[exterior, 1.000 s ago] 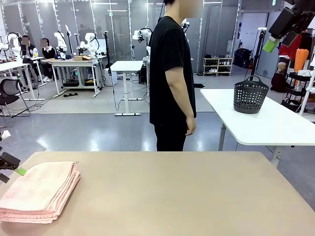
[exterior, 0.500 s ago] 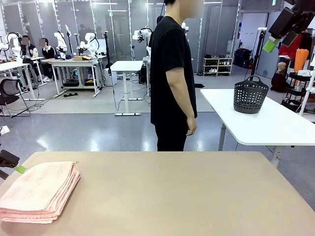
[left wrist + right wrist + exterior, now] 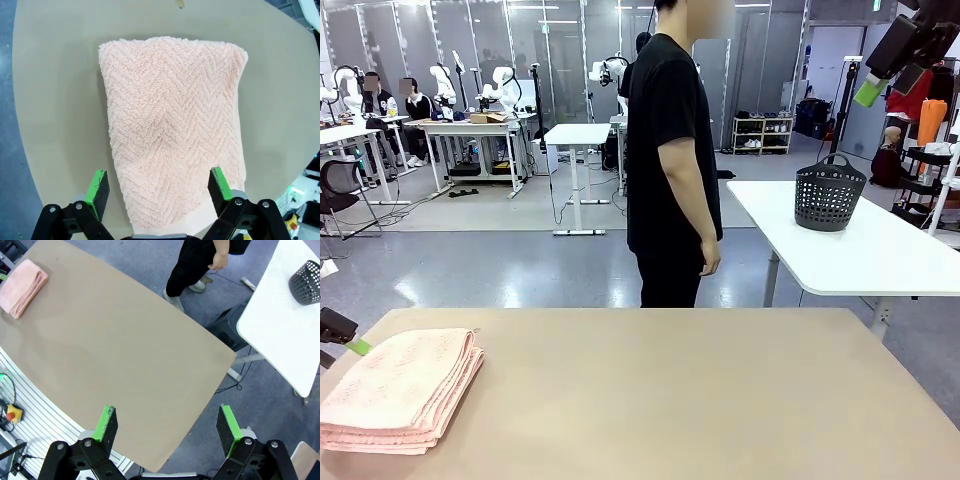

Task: Fold the towel.
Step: Pick up the 100 cm Hotel Towel and place it on the left side of the table.

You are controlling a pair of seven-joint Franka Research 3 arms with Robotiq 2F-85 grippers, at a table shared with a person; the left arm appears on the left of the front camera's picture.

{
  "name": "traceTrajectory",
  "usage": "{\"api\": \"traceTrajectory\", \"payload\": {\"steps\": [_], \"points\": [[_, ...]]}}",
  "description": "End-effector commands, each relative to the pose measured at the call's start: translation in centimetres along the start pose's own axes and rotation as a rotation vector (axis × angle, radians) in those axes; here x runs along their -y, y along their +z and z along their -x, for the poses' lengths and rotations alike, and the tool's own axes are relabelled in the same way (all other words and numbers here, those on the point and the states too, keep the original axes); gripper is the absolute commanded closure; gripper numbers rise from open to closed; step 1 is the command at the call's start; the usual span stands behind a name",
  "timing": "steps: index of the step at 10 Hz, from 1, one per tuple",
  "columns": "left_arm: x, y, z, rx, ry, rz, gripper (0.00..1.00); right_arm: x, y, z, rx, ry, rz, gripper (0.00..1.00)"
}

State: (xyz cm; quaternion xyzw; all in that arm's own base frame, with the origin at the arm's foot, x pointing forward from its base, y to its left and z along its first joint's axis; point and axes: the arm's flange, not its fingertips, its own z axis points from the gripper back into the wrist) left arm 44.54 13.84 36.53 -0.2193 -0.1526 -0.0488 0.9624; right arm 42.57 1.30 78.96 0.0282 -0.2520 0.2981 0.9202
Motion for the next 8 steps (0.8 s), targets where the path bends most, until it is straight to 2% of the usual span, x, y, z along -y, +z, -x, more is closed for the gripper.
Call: {"api": "traceTrajectory", "payload": {"steps": [1,8], "points": [[-0.12,0.06,-0.51,0.002,-0.001,-0.005,0.0,0.01,0.0,0.09,-0.002,-0.005,0.001,0.0],[-0.12,0.06,-0.51,0.002,-0.001,-0.005,0.0,0.01,0.0,0.09,-0.002,-0.005,0.001,0.0]]}}
